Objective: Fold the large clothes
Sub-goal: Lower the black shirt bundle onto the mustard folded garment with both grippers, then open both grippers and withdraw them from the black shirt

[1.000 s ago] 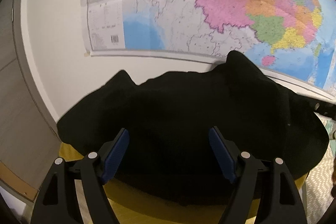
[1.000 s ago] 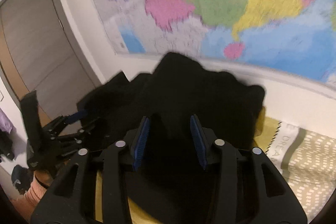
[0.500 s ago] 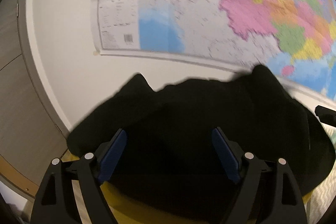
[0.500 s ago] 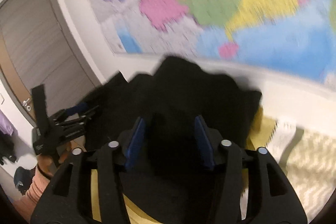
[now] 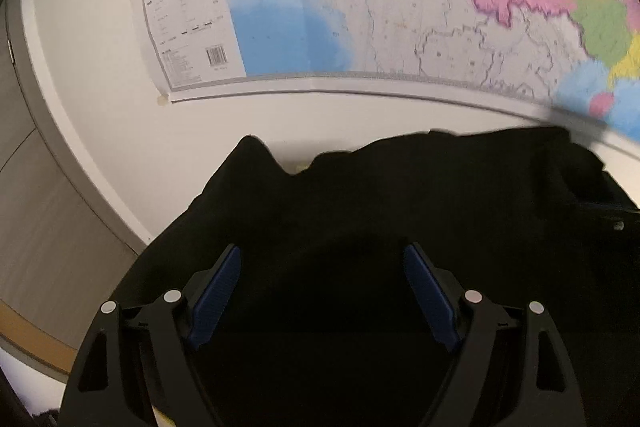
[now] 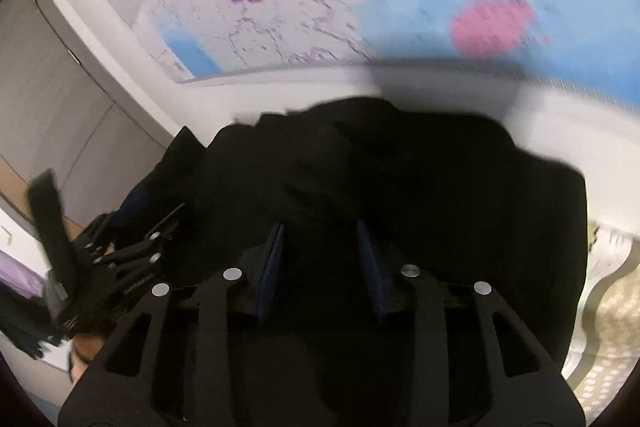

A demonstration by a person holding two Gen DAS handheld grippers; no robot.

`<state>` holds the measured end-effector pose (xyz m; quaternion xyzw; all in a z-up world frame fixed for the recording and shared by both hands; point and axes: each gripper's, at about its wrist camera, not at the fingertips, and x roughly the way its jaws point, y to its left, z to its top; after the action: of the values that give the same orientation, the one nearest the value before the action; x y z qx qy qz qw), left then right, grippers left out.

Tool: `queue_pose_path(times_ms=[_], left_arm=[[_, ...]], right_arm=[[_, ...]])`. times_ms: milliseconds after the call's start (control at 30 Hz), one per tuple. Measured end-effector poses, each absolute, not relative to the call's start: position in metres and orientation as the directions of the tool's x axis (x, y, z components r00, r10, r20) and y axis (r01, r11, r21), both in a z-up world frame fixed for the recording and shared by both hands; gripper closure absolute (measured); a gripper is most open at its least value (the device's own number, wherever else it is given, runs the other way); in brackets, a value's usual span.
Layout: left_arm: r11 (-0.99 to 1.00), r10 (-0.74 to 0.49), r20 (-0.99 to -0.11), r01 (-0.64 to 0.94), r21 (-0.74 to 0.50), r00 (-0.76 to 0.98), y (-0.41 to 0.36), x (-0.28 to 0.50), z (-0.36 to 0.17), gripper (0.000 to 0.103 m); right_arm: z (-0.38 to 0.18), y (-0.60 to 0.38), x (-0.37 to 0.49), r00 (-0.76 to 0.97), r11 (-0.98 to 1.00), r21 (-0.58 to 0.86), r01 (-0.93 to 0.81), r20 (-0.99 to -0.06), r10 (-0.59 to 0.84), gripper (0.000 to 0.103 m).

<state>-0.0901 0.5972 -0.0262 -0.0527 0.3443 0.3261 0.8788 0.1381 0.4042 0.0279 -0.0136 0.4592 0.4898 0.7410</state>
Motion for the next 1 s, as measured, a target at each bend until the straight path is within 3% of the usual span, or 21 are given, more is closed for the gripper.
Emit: queue_pose_path(times_ms=[67, 200, 500, 733, 900, 1000], left_arm=[[0.783, 0.550, -0.620, -0.605, 0.148, 0.560, 0.592, -0.095, -0.027, 0.023], [0.795, 0.534, -0.590, -0.598, 0.106, 0.606, 0.582, -0.114, -0.018, 0.023], [0.844, 0.488, -0.533, -0.529, 0.087, 0.692, 0.543, -0.145, -0.005, 0.023], [0.845, 0.464, -0.572, -0.532, 0.055, 0.677, 0.542, -0.140, -0.026, 0.019], [0.823, 0.483, -0.546, -0.568, 0.015, 0.684, 0.538, -0.156, -0.024, 0.017], [0.817, 0.499, -0.505, -0.576, 0.006, 0.704, 0.524, -0.175, -0.019, 0.011]], right_arm=[[0.031, 0.397, 0.134, 0.107, 0.512, 0.429, -0.744, -0.681, 0.725, 0.067], [0.051, 0.377, 0.115, 0.159, 0.496, 0.395, -0.773, -0.636, 0.755, 0.051], [0.068, 0.337, 0.066, 0.199, 0.431, 0.300, -0.851, -0.576, 0.793, 0.049], [0.045, 0.339, 0.043, 0.274, 0.446, 0.131, -0.885, -0.629, 0.728, 0.044], [0.047, 0.329, 0.034, 0.270, 0.441, 0.157, -0.884, -0.598, 0.755, 0.036], [0.051, 0.314, 0.020, 0.275, 0.434, 0.163, -0.886, -0.570, 0.774, 0.031]])
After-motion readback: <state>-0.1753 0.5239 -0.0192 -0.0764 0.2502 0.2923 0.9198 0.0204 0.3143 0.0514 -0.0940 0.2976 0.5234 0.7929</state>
